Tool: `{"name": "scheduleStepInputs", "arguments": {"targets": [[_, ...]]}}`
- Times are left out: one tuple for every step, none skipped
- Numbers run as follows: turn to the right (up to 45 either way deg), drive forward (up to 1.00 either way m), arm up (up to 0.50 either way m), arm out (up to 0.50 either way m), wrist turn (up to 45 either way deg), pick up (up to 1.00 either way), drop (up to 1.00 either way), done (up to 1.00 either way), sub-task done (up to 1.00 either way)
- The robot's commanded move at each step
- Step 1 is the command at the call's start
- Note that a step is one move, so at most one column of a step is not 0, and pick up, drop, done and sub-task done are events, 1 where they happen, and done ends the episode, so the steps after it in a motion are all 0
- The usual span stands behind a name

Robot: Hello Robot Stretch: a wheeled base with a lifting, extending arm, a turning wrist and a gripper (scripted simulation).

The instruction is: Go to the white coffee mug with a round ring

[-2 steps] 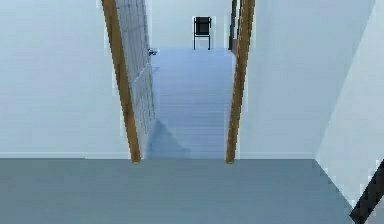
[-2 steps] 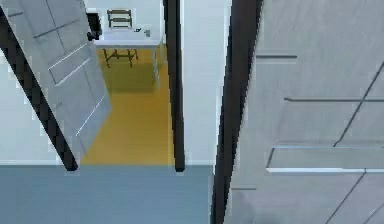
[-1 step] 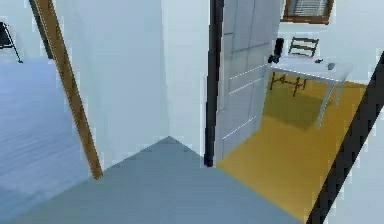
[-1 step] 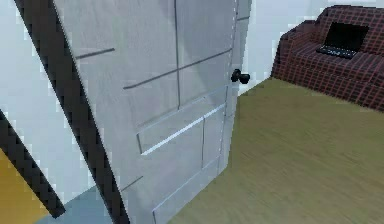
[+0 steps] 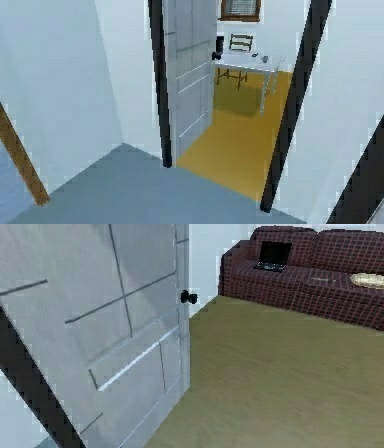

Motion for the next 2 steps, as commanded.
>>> {"name": "scheduleStepInputs", "arguments": {"targets": [[0.0, 0.25, 0.00, 0.00, 0.0, 0.00, 0.00, 0.00, 0.00], [12.0, 0.00, 0.00, 0.00, 0.0, 0.00, 0.00, 0.00, 0.00]]}}
